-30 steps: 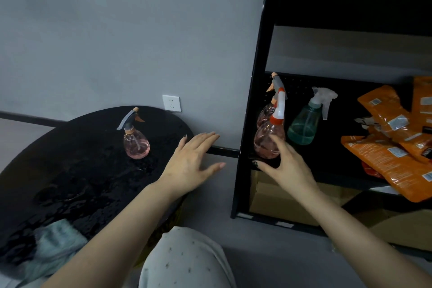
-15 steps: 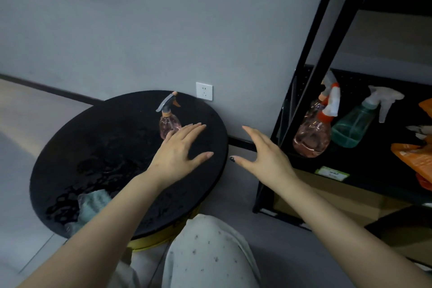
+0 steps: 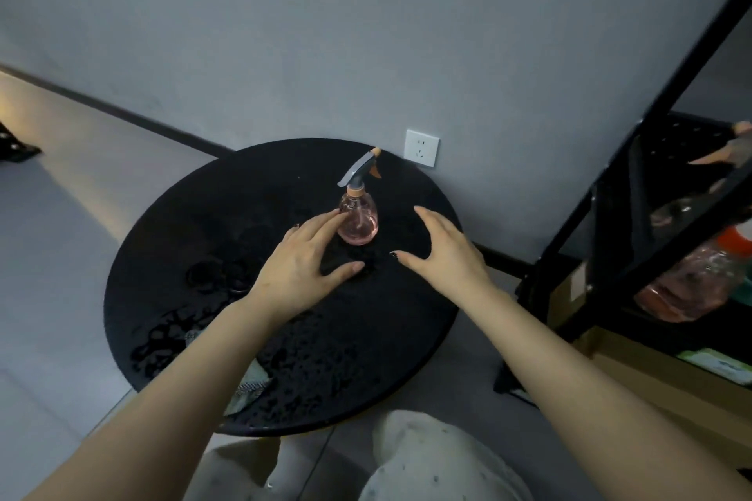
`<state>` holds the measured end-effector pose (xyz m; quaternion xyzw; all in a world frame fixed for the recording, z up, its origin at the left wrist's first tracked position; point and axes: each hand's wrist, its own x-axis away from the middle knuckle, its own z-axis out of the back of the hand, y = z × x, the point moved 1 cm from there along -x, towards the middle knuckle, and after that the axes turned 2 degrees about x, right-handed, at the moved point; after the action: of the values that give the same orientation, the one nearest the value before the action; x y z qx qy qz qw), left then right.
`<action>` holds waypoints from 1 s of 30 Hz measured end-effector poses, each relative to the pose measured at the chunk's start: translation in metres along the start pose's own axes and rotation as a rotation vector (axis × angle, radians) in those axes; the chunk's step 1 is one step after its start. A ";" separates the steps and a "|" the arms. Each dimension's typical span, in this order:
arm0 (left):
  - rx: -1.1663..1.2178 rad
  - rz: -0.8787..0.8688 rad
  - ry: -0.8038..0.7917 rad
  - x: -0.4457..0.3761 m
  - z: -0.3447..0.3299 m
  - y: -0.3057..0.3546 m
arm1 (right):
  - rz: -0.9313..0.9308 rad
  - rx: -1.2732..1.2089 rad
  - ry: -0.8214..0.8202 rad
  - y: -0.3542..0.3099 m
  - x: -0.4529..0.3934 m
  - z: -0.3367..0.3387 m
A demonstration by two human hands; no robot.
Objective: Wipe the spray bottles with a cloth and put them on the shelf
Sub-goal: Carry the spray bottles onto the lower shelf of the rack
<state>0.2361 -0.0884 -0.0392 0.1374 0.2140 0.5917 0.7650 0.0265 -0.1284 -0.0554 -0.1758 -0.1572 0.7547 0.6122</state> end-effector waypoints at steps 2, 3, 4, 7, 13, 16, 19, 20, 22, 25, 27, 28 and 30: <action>0.004 0.021 -0.008 -0.005 -0.001 -0.015 | -0.030 -0.007 -0.020 -0.003 -0.021 -0.016; -0.001 0.027 -0.013 -0.008 -0.002 -0.021 | -0.045 -0.009 -0.028 -0.004 -0.032 -0.023; -0.006 0.032 -0.016 -0.011 -0.003 -0.028 | -0.058 -0.011 -0.036 -0.005 -0.042 -0.031; -0.004 0.059 -0.022 -0.022 -0.007 -0.045 | -0.086 -0.037 -0.057 -0.009 -0.073 -0.053; 0.003 0.060 -0.008 -0.040 -0.019 -0.070 | -0.163 -0.133 -0.095 -0.014 -0.123 -0.093; 0.002 0.056 0.002 -0.047 -0.024 -0.077 | -0.184 -0.194 -0.099 -0.014 -0.137 -0.111; 0.002 0.046 0.003 -0.052 -0.028 -0.083 | -0.211 -0.251 -0.082 -0.013 -0.145 -0.124; 0.003 0.045 0.000 -0.053 -0.029 -0.085 | -0.220 -0.265 -0.080 -0.012 -0.146 -0.127; 0.002 0.046 -0.006 -0.055 -0.031 -0.088 | -0.237 -0.289 -0.078 -0.013 -0.149 -0.131; 0.000 0.055 -0.014 -0.057 -0.030 -0.089 | -0.246 -0.328 -0.053 -0.013 -0.149 -0.133; -0.004 0.058 -0.018 -0.057 -0.029 -0.087 | -0.243 -0.334 -0.031 -0.014 -0.146 -0.132; -0.005 0.058 -0.017 -0.057 -0.028 -0.085 | -0.238 -0.338 -0.022 -0.014 -0.144 -0.131; -0.009 0.049 -0.013 -0.058 -0.025 -0.080 | -0.219 -0.349 -0.002 -0.014 -0.137 -0.125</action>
<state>0.2797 -0.1661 -0.0888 0.1429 0.2028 0.6102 0.7524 0.1216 -0.2570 -0.1500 -0.2603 -0.3047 0.6450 0.6507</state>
